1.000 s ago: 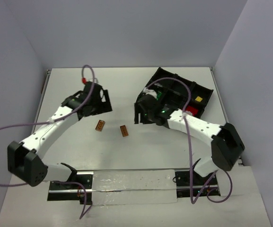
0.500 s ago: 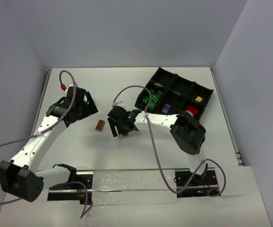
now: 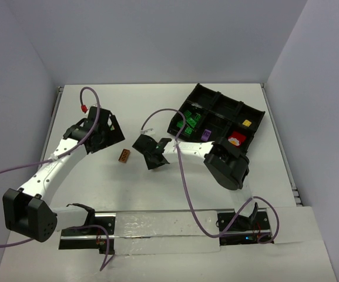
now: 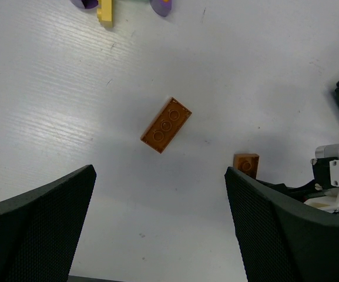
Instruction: Sort the legos into containers by color
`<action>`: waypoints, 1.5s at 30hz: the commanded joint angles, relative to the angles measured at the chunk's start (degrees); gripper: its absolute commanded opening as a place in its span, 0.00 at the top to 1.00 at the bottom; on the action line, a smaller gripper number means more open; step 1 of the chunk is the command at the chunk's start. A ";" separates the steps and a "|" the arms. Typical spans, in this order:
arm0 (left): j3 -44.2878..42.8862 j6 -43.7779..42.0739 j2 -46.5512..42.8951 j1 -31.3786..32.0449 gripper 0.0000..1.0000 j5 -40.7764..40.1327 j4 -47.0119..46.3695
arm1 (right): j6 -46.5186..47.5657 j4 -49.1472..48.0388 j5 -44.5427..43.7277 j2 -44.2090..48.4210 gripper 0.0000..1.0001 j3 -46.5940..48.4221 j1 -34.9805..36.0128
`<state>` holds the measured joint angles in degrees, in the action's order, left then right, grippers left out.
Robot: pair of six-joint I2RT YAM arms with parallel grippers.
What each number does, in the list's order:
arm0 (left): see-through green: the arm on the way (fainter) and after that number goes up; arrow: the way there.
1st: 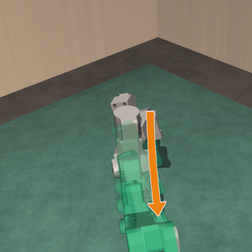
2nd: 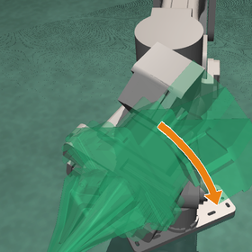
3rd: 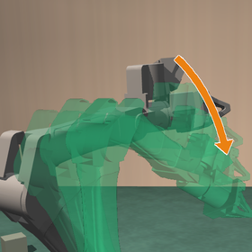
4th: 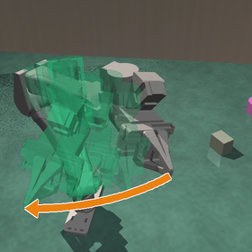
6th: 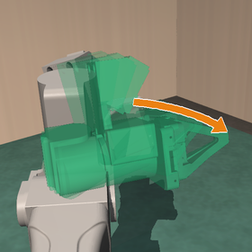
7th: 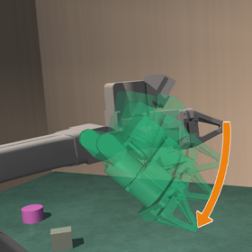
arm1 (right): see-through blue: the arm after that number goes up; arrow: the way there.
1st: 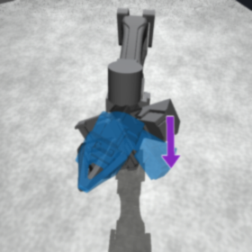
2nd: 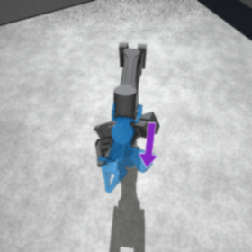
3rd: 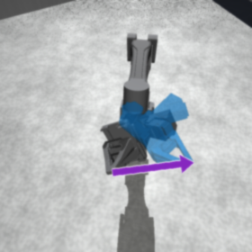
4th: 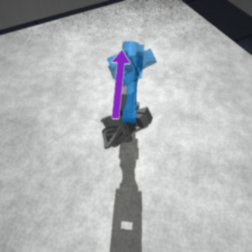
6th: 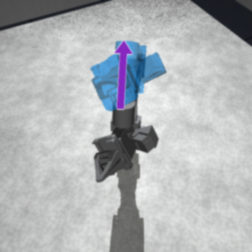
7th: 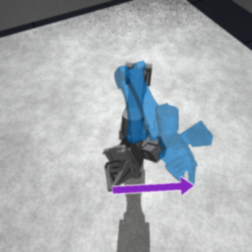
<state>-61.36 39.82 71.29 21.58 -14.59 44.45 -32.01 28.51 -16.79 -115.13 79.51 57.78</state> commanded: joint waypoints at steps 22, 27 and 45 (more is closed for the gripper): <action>2.39 -4.84 1.66 -0.40 0.01 6.76 -6.78 | -1.39 -4.87 3.95 33.22 1.00 -12.62 -33.08; 0.90 -6.10 2.84 -0.40 0.01 5.50 -3.24 | -1.61 -5.70 6.61 35.06 1.00 -13.32 -41.52; -14.73 -5.66 21.34 -1.46 0.01 -2.26 -0.19 | -0.35 -3.92 6.42 24.17 1.00 -3.15 -47.79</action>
<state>-66.68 35.32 86.24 20.95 -11.74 40.55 -31.69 24.42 -9.12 -89.87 72.47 11.02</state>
